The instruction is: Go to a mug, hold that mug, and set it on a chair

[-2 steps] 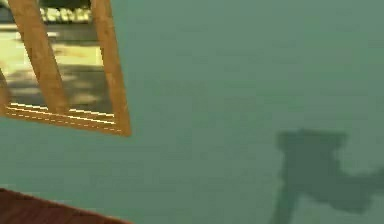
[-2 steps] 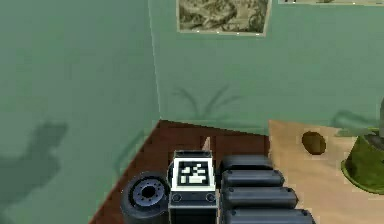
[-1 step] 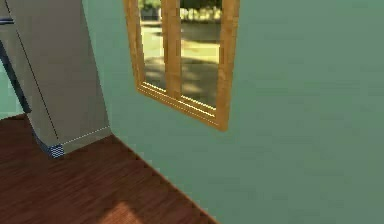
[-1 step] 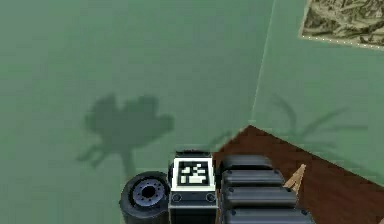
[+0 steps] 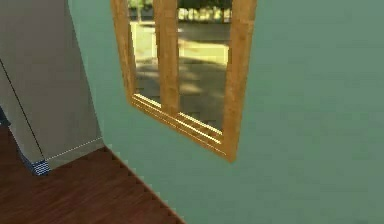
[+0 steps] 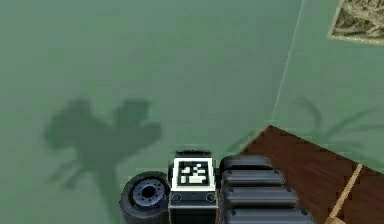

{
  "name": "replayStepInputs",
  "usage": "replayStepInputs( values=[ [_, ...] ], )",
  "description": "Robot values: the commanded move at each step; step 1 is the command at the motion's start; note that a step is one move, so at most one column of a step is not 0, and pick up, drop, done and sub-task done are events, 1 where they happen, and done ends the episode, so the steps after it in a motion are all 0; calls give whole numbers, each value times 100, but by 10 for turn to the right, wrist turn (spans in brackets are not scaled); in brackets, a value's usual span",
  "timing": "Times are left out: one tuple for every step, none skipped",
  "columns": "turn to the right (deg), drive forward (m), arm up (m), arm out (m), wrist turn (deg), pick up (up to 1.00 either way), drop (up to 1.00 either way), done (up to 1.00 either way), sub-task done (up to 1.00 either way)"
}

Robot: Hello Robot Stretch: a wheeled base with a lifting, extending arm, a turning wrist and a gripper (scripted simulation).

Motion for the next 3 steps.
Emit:
replayStepInputs(
  values=[
    [-450,0,0,0,0,0,0,0,0],
    [-240,0,0,0,0,0,0,0,0],
    [0,75,0,0,0,0,0,0,0]
  ],
)
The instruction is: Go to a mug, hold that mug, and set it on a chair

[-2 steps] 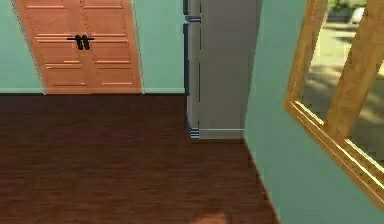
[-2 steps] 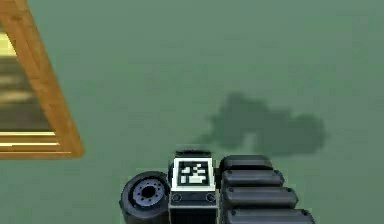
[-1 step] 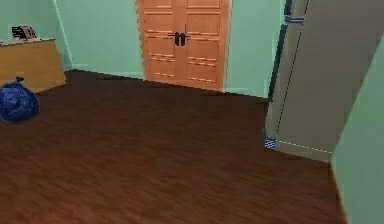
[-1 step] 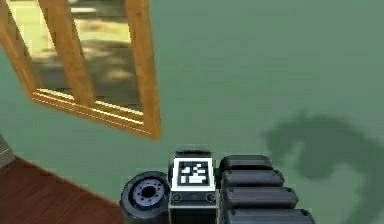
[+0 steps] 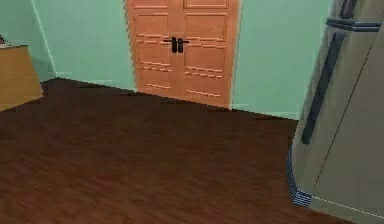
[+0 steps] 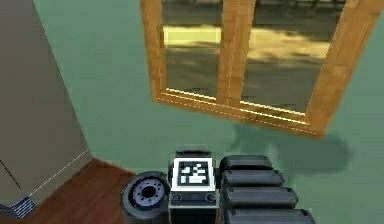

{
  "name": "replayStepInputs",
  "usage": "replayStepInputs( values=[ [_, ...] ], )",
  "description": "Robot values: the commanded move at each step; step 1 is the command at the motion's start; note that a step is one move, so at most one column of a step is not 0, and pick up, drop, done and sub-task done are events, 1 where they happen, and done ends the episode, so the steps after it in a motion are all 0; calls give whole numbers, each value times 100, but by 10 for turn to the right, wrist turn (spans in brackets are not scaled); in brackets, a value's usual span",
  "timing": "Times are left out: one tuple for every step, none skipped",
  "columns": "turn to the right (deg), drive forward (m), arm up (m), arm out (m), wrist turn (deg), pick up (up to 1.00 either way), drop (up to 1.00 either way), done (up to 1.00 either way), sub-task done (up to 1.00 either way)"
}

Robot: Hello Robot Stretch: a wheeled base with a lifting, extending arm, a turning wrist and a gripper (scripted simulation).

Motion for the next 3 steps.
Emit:
replayStepInputs(
  values=[
    [-450,0,0,0,0,0,0,0,0],
    [-300,0,0,0,0,0,0,0,0],
    [0,95,0,0,0,0,0,0,0]
  ],
)
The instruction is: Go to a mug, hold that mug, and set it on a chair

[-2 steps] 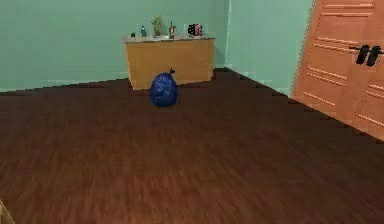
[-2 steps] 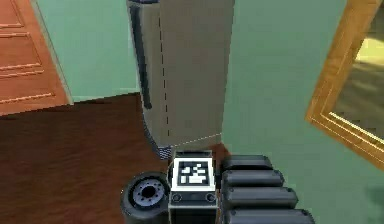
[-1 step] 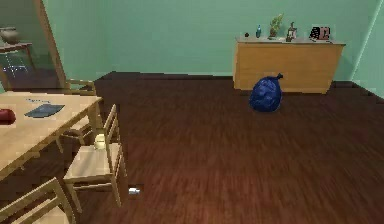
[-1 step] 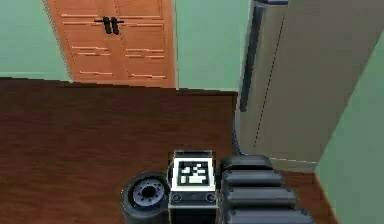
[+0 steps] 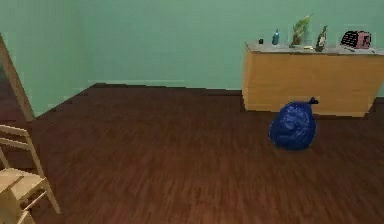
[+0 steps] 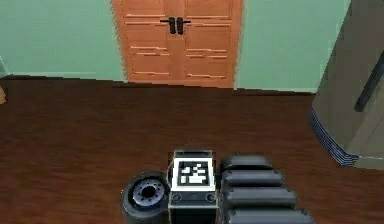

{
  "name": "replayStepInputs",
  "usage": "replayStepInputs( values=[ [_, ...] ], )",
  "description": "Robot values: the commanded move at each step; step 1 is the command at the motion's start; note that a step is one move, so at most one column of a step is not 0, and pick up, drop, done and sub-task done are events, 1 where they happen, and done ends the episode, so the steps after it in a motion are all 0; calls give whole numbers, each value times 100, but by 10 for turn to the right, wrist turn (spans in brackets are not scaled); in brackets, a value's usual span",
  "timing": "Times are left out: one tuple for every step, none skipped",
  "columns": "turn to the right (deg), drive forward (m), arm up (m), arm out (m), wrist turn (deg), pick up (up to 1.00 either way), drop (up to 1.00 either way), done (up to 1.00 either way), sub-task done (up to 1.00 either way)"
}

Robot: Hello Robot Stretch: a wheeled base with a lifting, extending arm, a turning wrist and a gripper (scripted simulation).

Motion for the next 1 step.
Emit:
replayStepInputs(
  values=[
    [0,0,0,0,0,0,0,100,0]
  ],
)
